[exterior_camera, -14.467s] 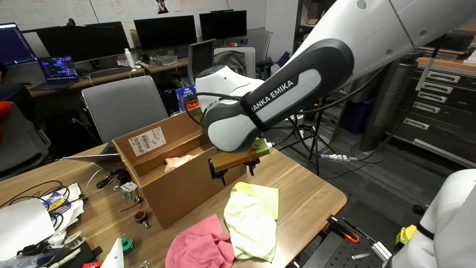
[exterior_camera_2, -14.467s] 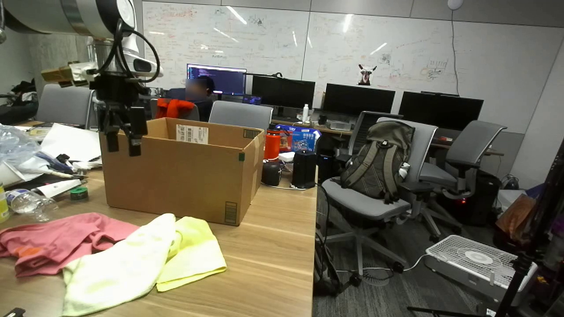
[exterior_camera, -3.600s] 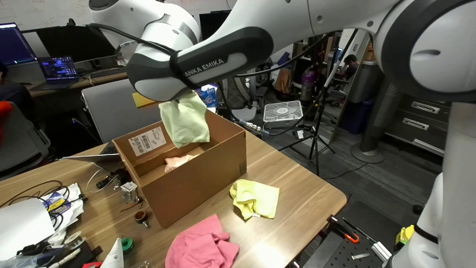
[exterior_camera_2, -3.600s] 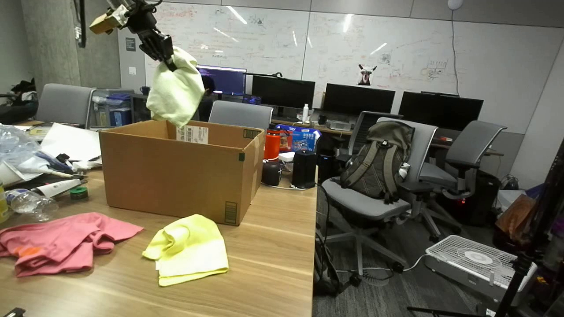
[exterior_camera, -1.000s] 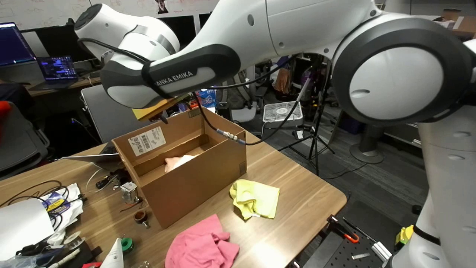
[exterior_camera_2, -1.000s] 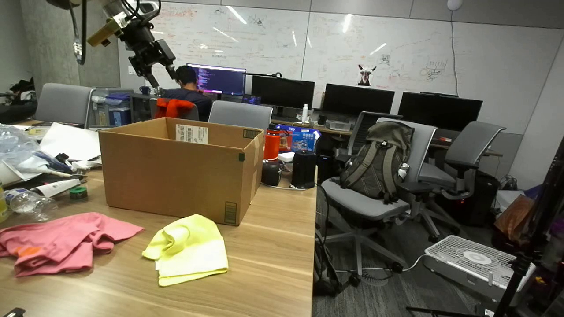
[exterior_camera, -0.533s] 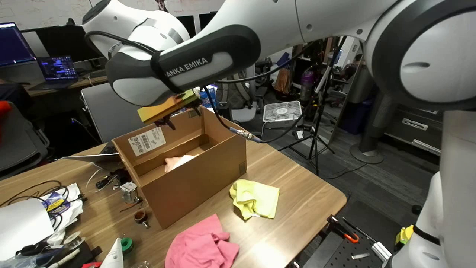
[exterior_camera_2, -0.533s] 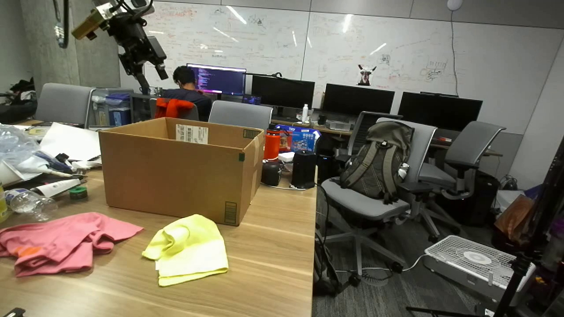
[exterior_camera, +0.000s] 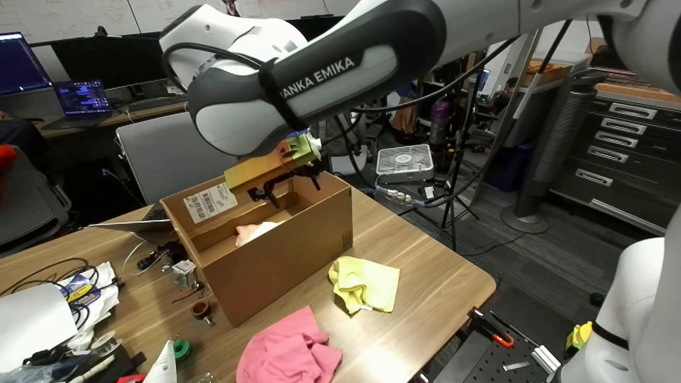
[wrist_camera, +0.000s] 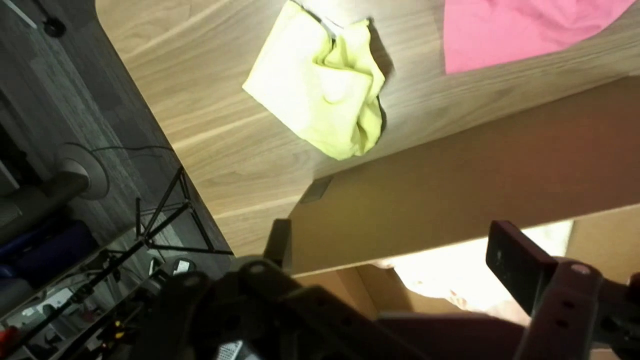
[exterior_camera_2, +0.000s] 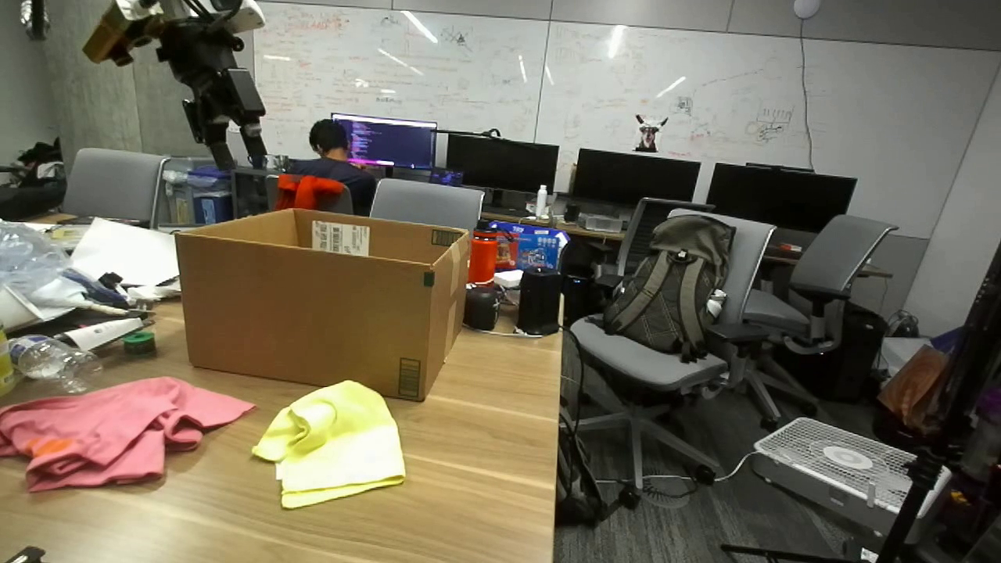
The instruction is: Put the peach shirt, the green and yellow towels and the pink shirt in the box respectively
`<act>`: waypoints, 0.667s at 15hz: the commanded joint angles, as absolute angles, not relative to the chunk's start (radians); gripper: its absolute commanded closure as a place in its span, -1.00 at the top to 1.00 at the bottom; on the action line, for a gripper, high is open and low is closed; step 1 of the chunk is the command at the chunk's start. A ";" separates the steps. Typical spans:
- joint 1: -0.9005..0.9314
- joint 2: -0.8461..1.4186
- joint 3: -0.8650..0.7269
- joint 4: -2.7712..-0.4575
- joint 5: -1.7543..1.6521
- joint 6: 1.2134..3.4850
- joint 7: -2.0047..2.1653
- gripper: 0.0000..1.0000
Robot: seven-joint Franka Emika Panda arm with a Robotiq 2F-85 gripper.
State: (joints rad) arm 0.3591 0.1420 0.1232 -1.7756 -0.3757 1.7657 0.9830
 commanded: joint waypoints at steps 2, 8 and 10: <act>0.297 0.029 0.149 -1.958 -0.282 1.816 1.014 1.00; 0.249 0.046 0.145 -2.066 -0.190 1.911 1.009 1.00; 0.235 0.061 0.140 -2.086 -0.180 1.949 1.015 1.00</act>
